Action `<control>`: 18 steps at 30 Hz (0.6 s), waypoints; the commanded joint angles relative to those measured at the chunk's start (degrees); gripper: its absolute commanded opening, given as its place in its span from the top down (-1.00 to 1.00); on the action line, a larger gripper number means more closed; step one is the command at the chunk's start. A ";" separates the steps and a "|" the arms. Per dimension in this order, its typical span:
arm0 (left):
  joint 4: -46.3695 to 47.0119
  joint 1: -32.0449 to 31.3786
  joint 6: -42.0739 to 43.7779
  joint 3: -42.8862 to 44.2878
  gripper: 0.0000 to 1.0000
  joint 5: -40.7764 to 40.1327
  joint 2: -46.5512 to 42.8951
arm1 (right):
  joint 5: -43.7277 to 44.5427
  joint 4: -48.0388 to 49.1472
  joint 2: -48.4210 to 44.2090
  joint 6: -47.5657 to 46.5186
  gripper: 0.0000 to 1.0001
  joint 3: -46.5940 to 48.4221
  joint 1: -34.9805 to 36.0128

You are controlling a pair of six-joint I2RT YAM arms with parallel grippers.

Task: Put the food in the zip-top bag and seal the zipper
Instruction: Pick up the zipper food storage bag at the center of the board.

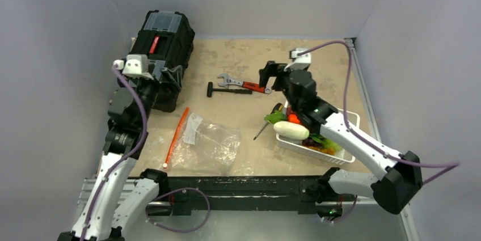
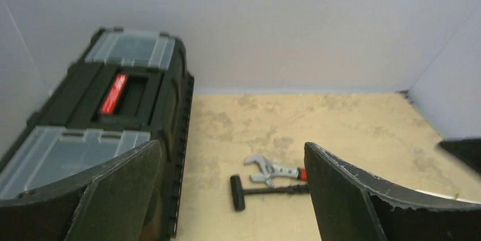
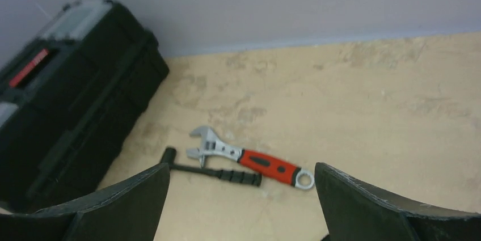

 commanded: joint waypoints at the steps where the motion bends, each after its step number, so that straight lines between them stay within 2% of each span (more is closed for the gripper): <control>1: -2.22 -2.28 3.74 4.38 -0.92 -1.29 -2.67 | 6.75 -2.39 3.00 3.16 -0.98 1.76 5.46; 7: -3.23 -4.42 4.95 4.36 -0.92 -5.34 -2.93 | 4.38 -1.82 9.64 5.25 -0.97 4.95 13.87; 10: -6.12 -6.12 4.15 5.43 -0.93 -11.92 -2.40 | 1.25 -2.31 13.16 6.65 -0.98 6.75 16.91; 15: -20.51 -6.62 -3.46 8.62 -0.92 -19.76 -1.86 | -2.18 -5.12 17.32 6.88 -0.98 9.37 19.84; 18: -28.94 -6.58 -8.97 6.53 -0.94 -20.65 -4.80 | -3.58 -3.01 16.21 6.44 -0.98 6.74 20.41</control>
